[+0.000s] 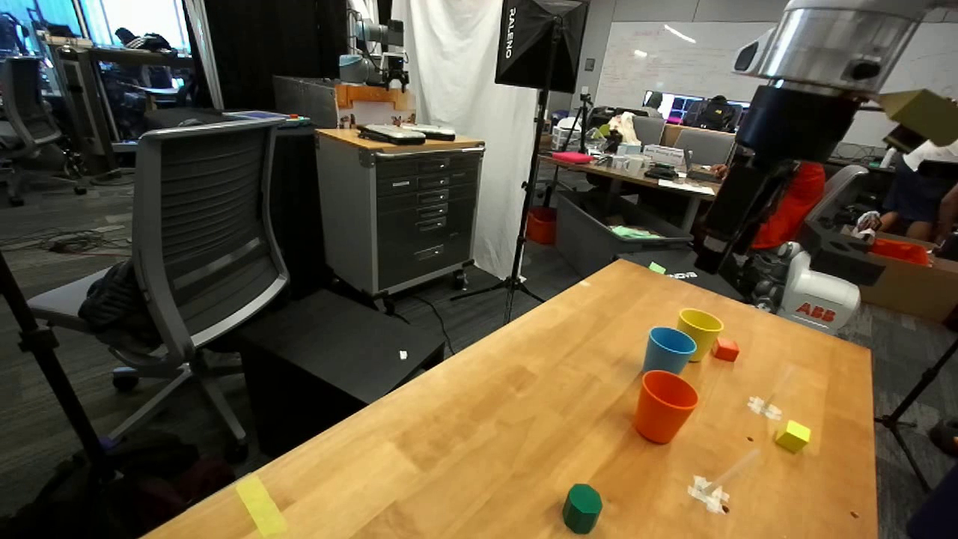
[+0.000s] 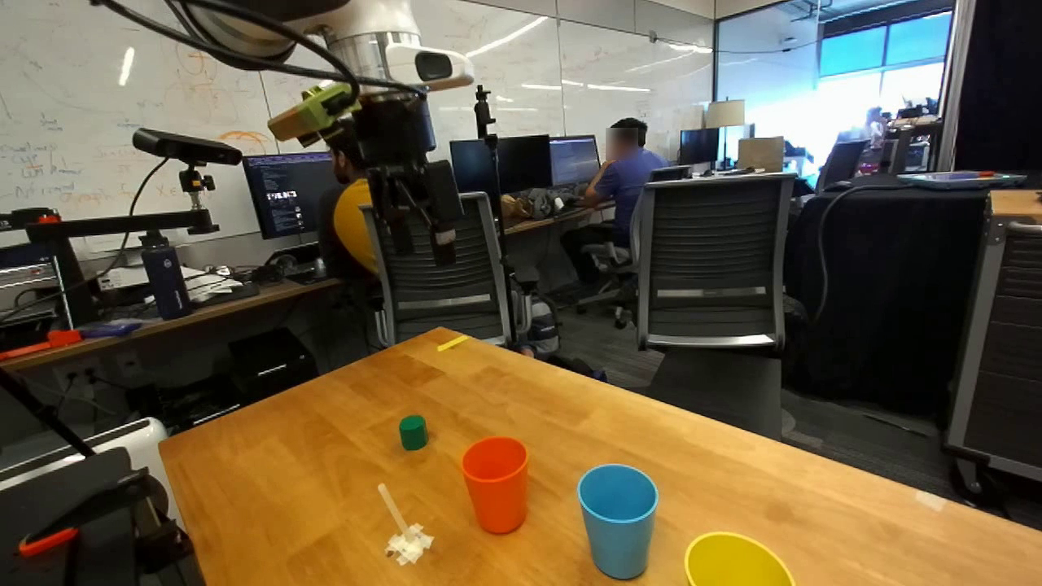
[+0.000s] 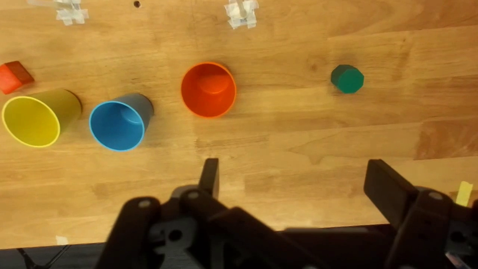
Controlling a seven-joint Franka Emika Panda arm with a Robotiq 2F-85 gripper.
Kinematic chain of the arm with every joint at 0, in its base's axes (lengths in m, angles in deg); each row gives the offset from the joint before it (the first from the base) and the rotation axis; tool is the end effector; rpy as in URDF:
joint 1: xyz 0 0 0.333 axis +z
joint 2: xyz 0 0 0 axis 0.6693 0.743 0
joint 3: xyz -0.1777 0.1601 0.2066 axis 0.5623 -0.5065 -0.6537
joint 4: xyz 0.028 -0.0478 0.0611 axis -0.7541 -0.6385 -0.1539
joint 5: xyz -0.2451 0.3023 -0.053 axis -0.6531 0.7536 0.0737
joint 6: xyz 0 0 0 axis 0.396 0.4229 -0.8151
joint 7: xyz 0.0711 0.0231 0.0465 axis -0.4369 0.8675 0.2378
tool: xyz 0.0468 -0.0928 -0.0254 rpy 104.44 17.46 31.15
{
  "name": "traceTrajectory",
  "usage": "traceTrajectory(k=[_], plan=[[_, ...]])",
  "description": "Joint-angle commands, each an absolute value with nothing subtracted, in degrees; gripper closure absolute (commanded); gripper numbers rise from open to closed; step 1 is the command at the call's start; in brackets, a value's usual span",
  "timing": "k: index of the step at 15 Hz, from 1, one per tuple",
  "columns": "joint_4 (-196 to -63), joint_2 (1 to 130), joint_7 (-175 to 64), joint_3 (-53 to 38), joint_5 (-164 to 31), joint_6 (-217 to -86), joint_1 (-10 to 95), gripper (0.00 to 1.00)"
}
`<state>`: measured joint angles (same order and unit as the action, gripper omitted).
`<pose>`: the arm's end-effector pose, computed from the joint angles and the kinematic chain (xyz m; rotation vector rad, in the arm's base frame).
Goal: Stack the cups together
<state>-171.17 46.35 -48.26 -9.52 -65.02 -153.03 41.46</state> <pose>0.5064 -0.0247 0.3628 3.1199 0.0226 0.1324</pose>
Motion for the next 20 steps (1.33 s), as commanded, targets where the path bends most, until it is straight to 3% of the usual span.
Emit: traceTrajectory(k=[1,20], plan=[[-167.81,52.50,-48.92,-10.01,-64.00,-155.26,41.37,0.00],[-157.11,76.39,-48.55,-9.71,-64.09,-160.59,39.44,0.00]])
